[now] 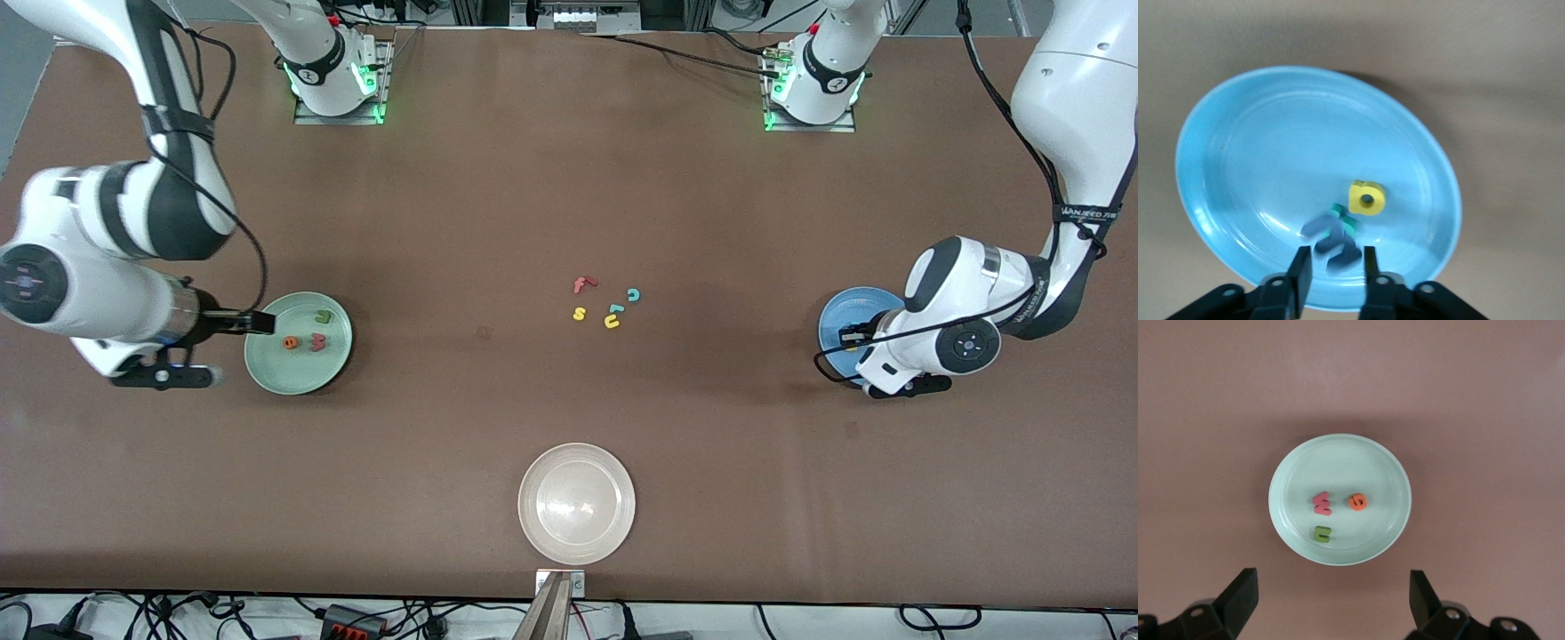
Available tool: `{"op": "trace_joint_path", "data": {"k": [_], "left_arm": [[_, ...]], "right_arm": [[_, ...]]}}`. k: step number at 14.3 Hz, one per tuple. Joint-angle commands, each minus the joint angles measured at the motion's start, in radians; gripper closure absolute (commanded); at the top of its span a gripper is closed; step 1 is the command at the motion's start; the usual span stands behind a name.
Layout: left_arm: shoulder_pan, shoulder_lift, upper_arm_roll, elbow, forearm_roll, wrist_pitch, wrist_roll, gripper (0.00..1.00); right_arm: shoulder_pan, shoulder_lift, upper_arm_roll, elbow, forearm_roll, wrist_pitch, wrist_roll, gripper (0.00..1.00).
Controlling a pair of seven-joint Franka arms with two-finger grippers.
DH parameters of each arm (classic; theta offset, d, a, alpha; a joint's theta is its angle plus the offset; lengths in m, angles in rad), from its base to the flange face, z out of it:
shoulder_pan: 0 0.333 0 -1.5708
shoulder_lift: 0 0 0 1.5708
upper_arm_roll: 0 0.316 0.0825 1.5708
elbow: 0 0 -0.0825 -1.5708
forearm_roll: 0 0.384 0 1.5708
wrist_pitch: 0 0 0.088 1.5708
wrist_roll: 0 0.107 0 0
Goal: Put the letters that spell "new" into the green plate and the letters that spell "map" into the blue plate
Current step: 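Drop the blue letter in the blue plate while the right gripper withdraws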
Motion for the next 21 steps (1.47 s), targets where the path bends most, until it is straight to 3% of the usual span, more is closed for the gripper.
{"op": "trace_joint_path", "data": {"k": [1, 5, 8, 11, 15, 17, 19, 20, 21], "left_arm": [[0.000, -0.035, -0.019, 0.002, 0.021, -0.028, 0.027, 0.00], [-0.010, -0.063, -0.081, 0.117, 0.021, -0.103, 0.033, 0.00], [-0.013, -0.063, -0.111, 0.231, 0.019, -0.190, 0.204, 0.00], [-0.013, -0.064, -0.112, 0.346, 0.019, -0.237, 0.353, 0.00], [-0.013, -0.078, -0.151, 0.521, -0.007, -0.395, 0.494, 0.00], [-0.016, -0.142, -0.146, 0.529, -0.063, -0.440, 0.521, 0.00], [-0.023, -0.233, -0.094, 0.513, -0.163, -0.441, 0.519, 0.00], [-0.058, -0.267, -0.036, 0.510, -0.201, -0.440, 0.521, 0.00], [-0.129, -0.315, 0.068, 0.493, -0.258, -0.432, 0.524, 0.00]], "right_arm": [[-0.032, -0.004, -0.007, 0.132, 0.018, -0.103, -0.008, 0.00], [-0.109, -0.125, -0.015, 0.149, 0.025, -0.126, -0.016, 0.00], [-0.224, -0.183, 0.036, 0.143, 0.047, -0.123, -0.081, 0.00], [-0.212, -0.209, 0.026, 0.129, 0.041, -0.128, -0.115, 0.00], [-0.192, -0.232, 0.026, 0.114, 0.025, -0.154, -0.111, 0.00], [-0.181, -0.251, 0.016, 0.094, 0.022, -0.189, -0.111, 0.00], [-0.146, -0.262, -0.029, 0.069, 0.024, -0.171, -0.105, 0.00], [-0.138, -0.263, -0.036, 0.068, 0.024, -0.151, -0.103, 0.00], [-0.138, -0.263, -0.035, 0.069, 0.024, -0.142, -0.106, 0.00]]}}
